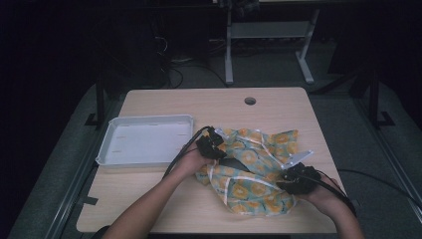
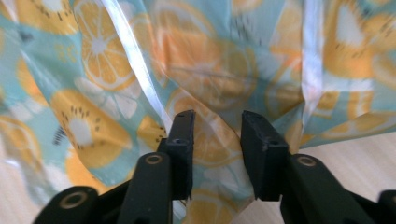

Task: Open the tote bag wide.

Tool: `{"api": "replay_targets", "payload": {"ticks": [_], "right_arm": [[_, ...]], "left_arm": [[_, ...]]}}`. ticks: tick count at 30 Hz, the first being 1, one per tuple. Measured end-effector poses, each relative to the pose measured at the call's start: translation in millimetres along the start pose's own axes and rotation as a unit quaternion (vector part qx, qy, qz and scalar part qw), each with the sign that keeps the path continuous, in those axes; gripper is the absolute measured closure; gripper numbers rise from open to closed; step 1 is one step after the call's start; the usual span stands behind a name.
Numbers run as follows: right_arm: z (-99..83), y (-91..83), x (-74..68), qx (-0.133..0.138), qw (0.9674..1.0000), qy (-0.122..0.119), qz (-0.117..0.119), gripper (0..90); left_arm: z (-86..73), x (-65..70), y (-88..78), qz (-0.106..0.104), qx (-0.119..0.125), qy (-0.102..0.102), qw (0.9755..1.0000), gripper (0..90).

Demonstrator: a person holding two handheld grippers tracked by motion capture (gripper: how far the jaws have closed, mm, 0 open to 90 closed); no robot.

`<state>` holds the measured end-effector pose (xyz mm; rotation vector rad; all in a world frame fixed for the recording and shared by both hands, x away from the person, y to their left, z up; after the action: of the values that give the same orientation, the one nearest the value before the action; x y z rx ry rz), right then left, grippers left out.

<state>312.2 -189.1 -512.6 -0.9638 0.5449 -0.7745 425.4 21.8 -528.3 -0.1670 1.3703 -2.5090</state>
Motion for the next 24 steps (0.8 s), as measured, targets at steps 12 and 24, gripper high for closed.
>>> {"api": "replay_targets", "payload": {"ticks": [12, 24], "right_arm": [[9.6, -20.4, -3.4, 0.033, 0.9994, 0.003, 0.011, 62.7], [60.0, -25.1, -28.7, 0.107, 0.9937, -0.019, 0.027, 59.9]], "left_arm": [[0.8, 1.1, 0.3, 0.002, 0.001, -0.003, 1.0, 89.9], [0.2, 1.0, -0.4, 0.004, -0.005, 0.003, 1.0, 89.9]]}}
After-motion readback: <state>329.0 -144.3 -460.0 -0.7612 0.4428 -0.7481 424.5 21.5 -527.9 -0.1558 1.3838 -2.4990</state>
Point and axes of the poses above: each handheld gripper's, and its own axes: y roughly forward along the jaws, z roughly out of its top, x roughly to its right, the point moved 9 cm from there along y, roughly forward along the jaws, and after that the axes turned 11 degrees about y, right-handed, at the moved point
